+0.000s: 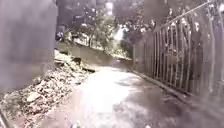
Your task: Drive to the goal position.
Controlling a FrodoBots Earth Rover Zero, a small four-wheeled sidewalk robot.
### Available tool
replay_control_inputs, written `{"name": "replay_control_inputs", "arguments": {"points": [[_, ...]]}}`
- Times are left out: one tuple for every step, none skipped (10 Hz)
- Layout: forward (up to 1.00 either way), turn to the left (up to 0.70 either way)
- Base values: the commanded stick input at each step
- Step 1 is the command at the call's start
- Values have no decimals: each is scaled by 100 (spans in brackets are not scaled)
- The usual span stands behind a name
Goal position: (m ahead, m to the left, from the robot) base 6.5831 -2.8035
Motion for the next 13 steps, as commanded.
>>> {"name": "replay_control_inputs", "arguments": {"points": [[100,0],[100,0],[100,0],[100,0],[100,0],[100,0],[100,0],[100,0],[100,0],[100,0],[100,0],[100,0],[100,0]]}}
